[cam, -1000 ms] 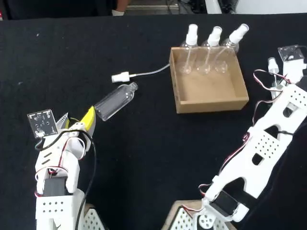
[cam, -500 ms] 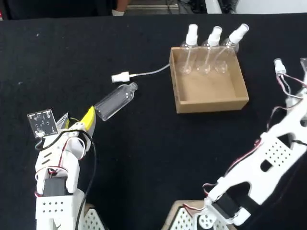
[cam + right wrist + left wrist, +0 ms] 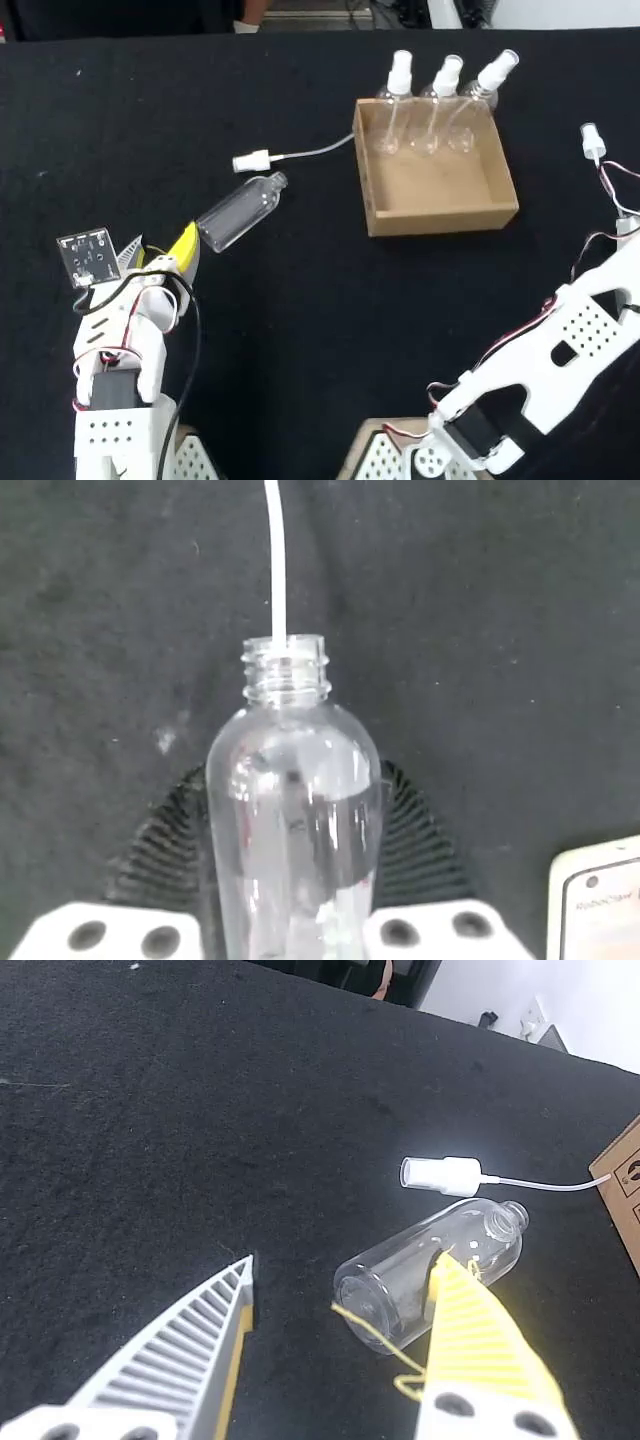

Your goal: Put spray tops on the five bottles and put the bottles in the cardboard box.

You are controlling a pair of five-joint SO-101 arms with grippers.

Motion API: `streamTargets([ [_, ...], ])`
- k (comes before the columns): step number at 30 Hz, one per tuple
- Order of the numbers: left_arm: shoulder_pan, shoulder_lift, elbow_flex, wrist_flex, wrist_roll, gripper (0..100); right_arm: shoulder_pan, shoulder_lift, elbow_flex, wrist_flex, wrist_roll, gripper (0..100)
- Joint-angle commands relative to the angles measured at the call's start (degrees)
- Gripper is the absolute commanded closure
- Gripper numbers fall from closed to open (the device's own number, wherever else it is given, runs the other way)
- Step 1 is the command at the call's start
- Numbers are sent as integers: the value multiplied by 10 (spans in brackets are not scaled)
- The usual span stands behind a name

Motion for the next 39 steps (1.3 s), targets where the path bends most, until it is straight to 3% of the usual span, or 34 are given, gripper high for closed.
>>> streamTargets([
  [1, -1, -1, 13, 4, -4, 730, -19, -50, -31, -40, -10, 988],
  [21, -1, -1, 13, 4, -4, 730, -91, 58, -36, -168, -78, 987],
  [27, -1, -1, 13, 4, -4, 730, -78, 57, -37, -200, -148, 988],
  [39, -1, -1, 13, 4, -4, 730, -53, 53, -37, -218, -155, 988],
])
